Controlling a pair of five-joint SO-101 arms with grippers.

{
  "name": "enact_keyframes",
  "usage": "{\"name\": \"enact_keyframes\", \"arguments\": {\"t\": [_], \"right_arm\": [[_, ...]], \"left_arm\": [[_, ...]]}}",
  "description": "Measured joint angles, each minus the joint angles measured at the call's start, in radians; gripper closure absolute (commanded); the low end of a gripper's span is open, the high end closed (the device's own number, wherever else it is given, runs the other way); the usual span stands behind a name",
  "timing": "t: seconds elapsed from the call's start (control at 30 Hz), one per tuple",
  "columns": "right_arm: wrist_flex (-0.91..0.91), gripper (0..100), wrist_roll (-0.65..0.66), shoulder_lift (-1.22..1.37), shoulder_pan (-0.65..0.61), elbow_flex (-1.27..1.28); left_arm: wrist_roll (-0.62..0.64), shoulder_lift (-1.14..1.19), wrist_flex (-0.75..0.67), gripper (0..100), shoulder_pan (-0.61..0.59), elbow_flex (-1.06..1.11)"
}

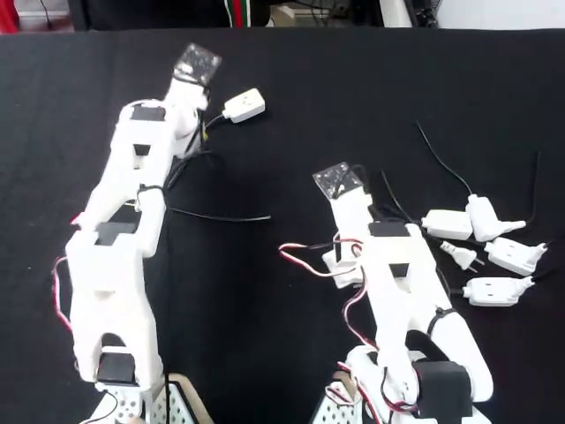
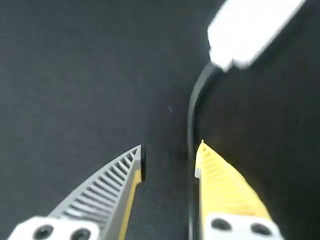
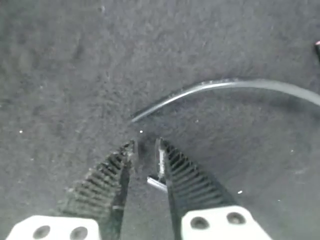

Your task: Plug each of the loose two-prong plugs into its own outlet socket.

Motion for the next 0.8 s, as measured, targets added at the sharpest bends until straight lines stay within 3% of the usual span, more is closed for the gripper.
{"name": "enact_keyframes", "arguments": {"t": [0.2, 0.33, 0.7, 0.8], "right_arm": [[0.0, 93.5, 0.0, 0.0, 0.002, 0.0], [0.0, 93.5, 0.0, 0.0, 0.003, 0.0], [0.0, 93.5, 0.0, 0.0, 0.003, 0.0], [-0.003, 93.5, 0.0, 0.0, 0.003, 0.0]], "left_arm": [[-0.077, 0.144, 0.189, 82, 0.006, -0.199], [-0.12, 0.238, 0.365, 98, 0.009, -0.361], [-0.206, 0.433, 0.838, 97, 0.026, -0.76], [-0.203, 0.436, 0.888, 97, 0.021, -0.798]]}}
